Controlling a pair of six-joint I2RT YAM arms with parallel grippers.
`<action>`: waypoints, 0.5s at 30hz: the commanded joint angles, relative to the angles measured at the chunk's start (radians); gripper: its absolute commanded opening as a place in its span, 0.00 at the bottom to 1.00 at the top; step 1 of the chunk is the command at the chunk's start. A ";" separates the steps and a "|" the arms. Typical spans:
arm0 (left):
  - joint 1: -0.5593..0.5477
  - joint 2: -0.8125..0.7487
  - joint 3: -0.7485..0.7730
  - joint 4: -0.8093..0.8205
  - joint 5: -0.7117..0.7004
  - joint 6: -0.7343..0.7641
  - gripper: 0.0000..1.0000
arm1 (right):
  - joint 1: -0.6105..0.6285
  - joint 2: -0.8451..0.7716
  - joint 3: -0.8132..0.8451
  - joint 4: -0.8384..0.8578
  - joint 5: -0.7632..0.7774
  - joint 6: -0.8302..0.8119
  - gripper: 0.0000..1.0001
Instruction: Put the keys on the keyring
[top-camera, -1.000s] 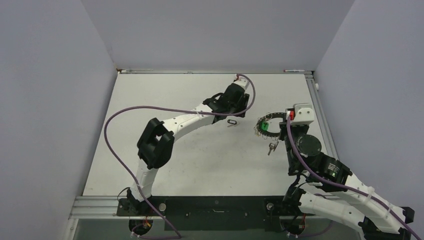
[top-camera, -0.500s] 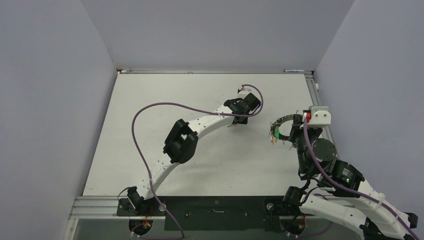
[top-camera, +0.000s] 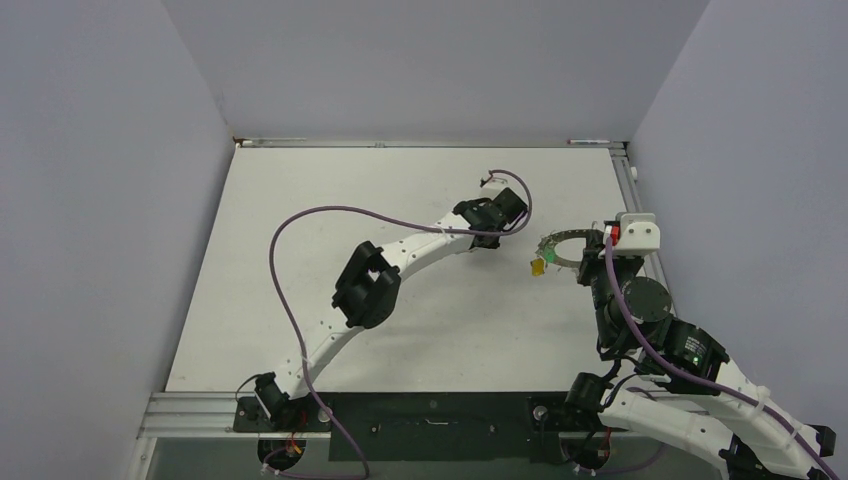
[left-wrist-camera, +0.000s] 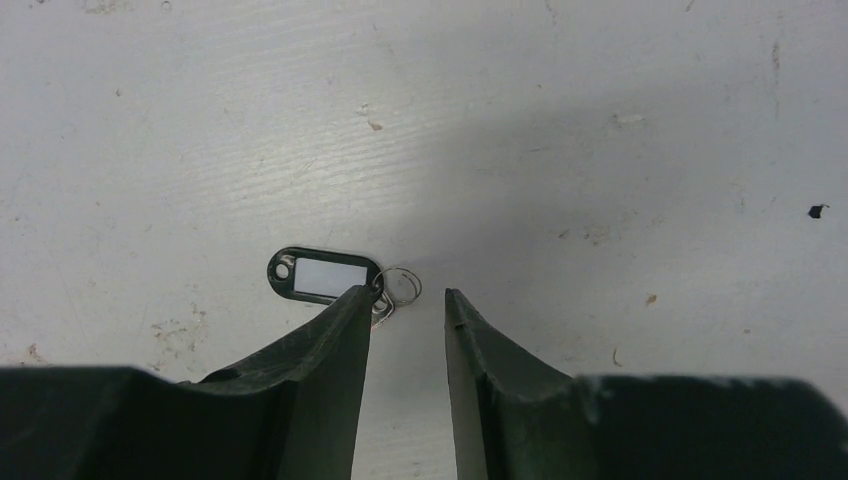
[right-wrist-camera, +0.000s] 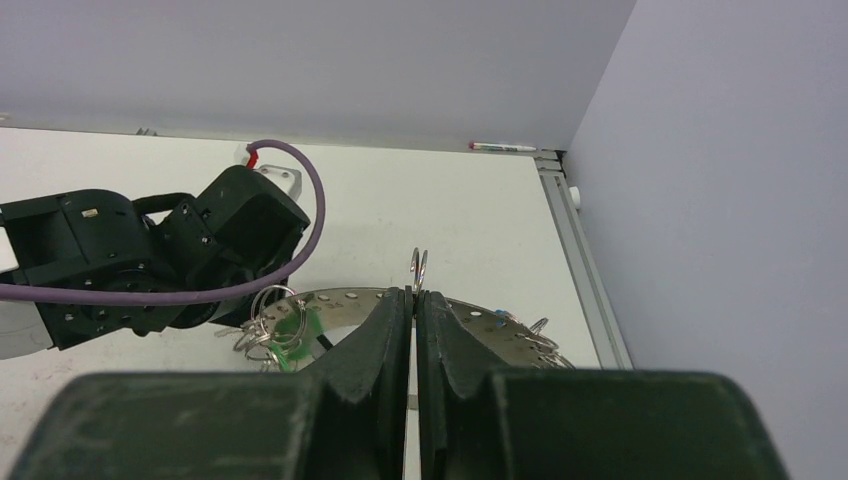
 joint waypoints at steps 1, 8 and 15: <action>-0.009 0.033 0.061 0.030 -0.020 -0.013 0.30 | -0.001 -0.002 0.036 0.014 -0.005 0.001 0.05; -0.008 0.059 0.066 0.052 -0.005 -0.018 0.28 | -0.003 0.002 0.036 0.015 -0.014 0.002 0.05; -0.008 0.088 0.074 0.075 -0.008 -0.003 0.24 | -0.002 0.004 0.032 0.017 -0.031 0.001 0.05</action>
